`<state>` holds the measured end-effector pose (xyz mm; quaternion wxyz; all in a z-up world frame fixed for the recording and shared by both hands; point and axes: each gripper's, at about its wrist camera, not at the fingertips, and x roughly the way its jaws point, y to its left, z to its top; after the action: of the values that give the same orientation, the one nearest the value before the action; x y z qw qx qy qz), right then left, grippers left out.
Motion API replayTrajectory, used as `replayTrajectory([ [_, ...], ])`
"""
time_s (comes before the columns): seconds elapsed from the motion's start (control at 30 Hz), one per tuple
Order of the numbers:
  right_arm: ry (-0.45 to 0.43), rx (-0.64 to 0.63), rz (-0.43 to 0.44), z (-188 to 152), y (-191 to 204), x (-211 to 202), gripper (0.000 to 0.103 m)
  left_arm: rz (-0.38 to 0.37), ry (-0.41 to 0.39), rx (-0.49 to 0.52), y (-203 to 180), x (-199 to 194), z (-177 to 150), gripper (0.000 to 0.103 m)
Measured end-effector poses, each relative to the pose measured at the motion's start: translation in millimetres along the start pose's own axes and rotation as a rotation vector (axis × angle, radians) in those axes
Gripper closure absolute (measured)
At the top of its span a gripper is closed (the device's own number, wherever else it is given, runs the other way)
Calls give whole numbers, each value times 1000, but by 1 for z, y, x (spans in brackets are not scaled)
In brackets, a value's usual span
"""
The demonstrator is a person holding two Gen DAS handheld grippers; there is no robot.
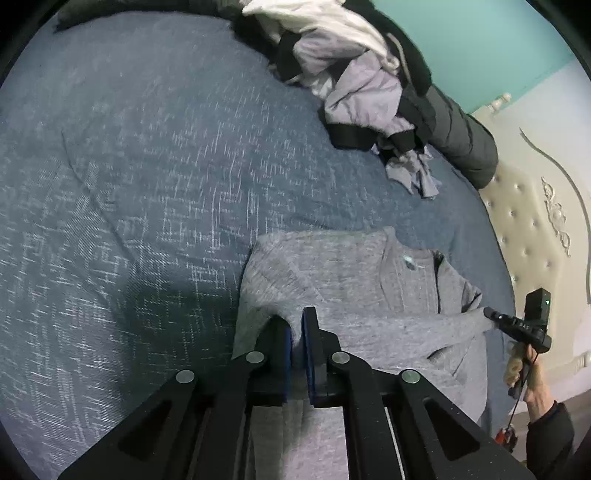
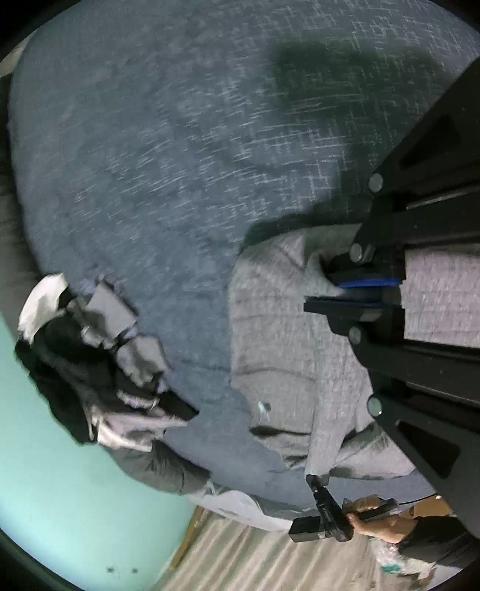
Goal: Fold clothes
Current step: 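Lift the hem with both grippers and fold it toward the collar, then lay the hem down on the body and open both grippers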
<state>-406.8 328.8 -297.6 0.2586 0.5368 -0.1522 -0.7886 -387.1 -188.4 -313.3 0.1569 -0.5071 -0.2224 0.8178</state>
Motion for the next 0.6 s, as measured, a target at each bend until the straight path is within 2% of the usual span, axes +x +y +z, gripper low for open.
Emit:
replayTrajectory([
  [0.07,-22,-15,13,0,5,-11,96,-7,-29,13,-4,-14,-1,90],
  [0.13,-33,-14,29,1,8,-19,93,1,-51,24,-9,-26,-4,78],
  [0.17,-36,-5,44,0,9,-24,91,0,-61,26,-10,-31,-4,62],
  [0.2,-31,8,49,0,9,-26,78,-7,-70,23,-10,-36,-5,54],
  [0.23,-37,18,37,0,9,-30,62,-14,-80,21,-10,-41,-5,54],
  [0.3,-78,35,15,1,11,-39,50,10,-87,22,-11,-48,-7,54],
  [0.43,-86,-43,-22,-5,25,-50,50,29,-51,109,-26,-46,-21,54],
  [0.53,-23,-211,-17,-29,51,-43,50,56,10,229,-43,-33,-43,54],
  [0.6,23,-285,-40,-47,61,-32,50,70,54,272,-47,-19,-57,54],
])
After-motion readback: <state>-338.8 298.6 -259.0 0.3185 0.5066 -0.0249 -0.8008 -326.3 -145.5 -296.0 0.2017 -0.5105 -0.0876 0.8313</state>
